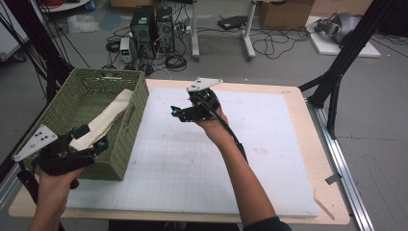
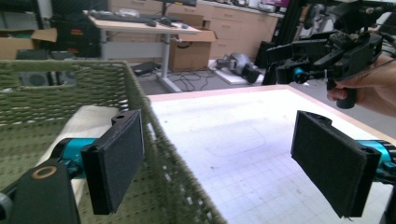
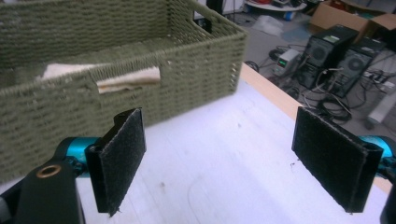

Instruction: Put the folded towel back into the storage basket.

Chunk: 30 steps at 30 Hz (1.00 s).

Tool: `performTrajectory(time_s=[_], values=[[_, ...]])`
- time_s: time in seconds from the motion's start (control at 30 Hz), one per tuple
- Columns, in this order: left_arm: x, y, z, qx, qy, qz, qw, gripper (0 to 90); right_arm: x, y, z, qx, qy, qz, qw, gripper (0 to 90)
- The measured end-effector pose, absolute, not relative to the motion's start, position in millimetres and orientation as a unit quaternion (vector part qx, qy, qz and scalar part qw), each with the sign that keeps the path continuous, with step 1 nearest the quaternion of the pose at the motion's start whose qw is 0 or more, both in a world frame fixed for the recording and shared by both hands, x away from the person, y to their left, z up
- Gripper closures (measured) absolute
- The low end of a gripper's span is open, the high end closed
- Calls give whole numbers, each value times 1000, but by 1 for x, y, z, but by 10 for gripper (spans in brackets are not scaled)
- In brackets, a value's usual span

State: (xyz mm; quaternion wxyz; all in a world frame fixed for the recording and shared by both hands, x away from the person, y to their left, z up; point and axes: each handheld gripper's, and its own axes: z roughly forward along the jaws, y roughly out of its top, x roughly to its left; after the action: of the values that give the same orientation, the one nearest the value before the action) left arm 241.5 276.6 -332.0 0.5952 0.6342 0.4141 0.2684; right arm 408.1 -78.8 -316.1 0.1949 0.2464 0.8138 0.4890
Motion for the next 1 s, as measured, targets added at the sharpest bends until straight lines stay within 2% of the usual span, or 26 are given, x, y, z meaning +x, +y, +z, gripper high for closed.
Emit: performTrajectory(time_s=[1.0], values=[[273, 209, -337, 687, 341, 209, 607, 174, 337, -208, -343, 334, 773, 475, 257, 162]])
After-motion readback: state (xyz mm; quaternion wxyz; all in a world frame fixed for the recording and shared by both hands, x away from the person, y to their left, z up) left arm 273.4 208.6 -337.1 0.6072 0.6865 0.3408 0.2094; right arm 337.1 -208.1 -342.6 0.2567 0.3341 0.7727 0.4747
